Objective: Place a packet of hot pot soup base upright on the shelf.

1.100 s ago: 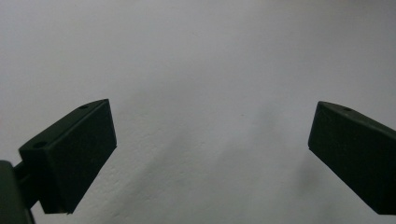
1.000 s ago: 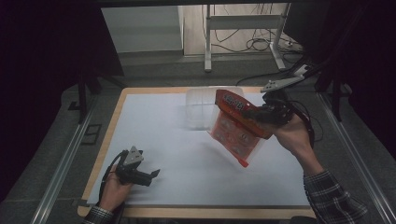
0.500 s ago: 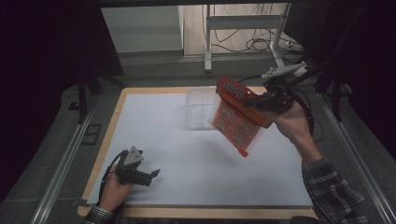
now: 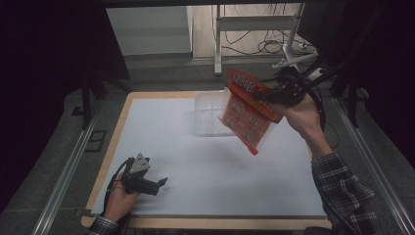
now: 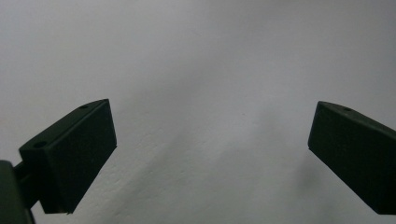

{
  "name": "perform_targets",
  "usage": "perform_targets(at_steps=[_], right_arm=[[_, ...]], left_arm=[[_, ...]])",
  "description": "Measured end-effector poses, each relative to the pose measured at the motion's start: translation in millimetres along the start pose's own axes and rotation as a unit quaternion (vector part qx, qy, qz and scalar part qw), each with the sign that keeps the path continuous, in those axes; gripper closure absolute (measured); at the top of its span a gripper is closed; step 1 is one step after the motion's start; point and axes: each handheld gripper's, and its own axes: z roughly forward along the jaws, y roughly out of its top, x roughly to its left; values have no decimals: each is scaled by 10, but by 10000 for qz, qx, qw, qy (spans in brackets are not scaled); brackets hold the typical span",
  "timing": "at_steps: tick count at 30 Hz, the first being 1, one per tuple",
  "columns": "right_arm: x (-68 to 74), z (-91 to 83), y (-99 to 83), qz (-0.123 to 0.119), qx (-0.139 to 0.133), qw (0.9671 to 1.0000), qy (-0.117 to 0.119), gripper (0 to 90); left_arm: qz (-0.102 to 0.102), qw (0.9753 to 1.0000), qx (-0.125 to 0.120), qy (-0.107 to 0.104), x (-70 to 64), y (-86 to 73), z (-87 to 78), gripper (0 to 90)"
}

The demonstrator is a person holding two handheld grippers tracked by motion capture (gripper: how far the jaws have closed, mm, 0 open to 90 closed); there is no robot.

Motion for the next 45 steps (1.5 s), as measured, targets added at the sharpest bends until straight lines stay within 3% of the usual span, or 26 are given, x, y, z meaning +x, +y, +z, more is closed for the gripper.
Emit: perform_targets(at_steps=[14, 23, 45], right_arm=[[-160, 122, 248, 7, 15, 9999, -132, 892], [-298, 287, 426, 40, 34, 9998, -201, 892], [-515, 621, 643, 106, -45, 9993, -347, 892]], left_arm=[[-24, 10000, 9, -9, 0, -3, 3, 6], [-45, 10000, 27, -15, -3, -4, 7, 7], [-31, 10000, 47, 19, -4, -5, 12, 8]])
